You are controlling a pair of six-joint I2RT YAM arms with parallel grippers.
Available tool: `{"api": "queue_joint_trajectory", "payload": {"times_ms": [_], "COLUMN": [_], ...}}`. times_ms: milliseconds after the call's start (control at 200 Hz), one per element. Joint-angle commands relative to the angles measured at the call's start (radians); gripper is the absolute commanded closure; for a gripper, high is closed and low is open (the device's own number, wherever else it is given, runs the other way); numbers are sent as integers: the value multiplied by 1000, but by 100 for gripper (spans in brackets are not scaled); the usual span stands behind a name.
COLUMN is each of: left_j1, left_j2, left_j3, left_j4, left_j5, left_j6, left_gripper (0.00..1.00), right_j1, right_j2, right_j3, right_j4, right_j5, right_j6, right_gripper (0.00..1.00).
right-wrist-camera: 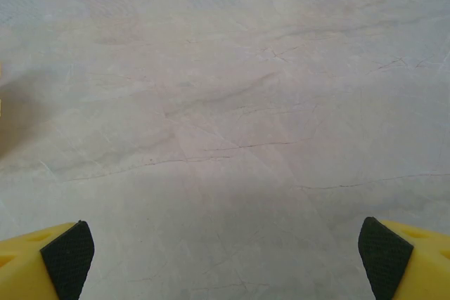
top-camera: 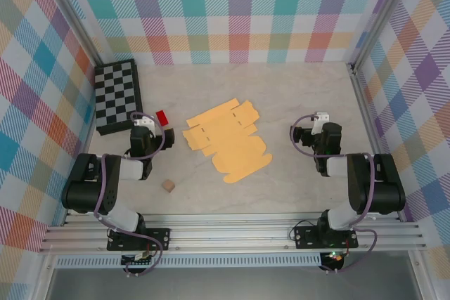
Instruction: Fold the paper box
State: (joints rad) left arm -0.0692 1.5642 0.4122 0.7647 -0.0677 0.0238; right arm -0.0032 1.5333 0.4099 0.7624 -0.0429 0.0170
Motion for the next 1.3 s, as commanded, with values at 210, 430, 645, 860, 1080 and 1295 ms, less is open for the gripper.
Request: {"api": "queue_joint_trajectory", "payload": {"times_ms": [210, 430, 645, 860, 1080, 1295], "left_j1": [6, 6, 6, 13, -63, -95], "left_j2": [1, 0, 1, 1, -93, -337], "left_j3": [16, 18, 17, 18, 99, 404], "left_j4": [28, 27, 28, 27, -194, -838], "left_j5": [13, 14, 14, 26, -207, -411], "left_j6": [14, 13, 13, 7, 10, -371], "left_gripper": [0, 0, 0, 0, 0, 0], "right_j1": [-3, -4, -4, -4, -1, 129], "right_j2": [-5, -5, -6, -6, -79, -159], "right_j3": [17, 17, 17, 18, 105, 527], "right_j4": [18, 18, 18, 18, -211, -852], "right_j5": [-23, -23, -22, -24, -35, 42], "right_j6": [-11, -11, -9, -9, -17, 95], "right_gripper": [0, 0, 0, 0, 0, 0]}}
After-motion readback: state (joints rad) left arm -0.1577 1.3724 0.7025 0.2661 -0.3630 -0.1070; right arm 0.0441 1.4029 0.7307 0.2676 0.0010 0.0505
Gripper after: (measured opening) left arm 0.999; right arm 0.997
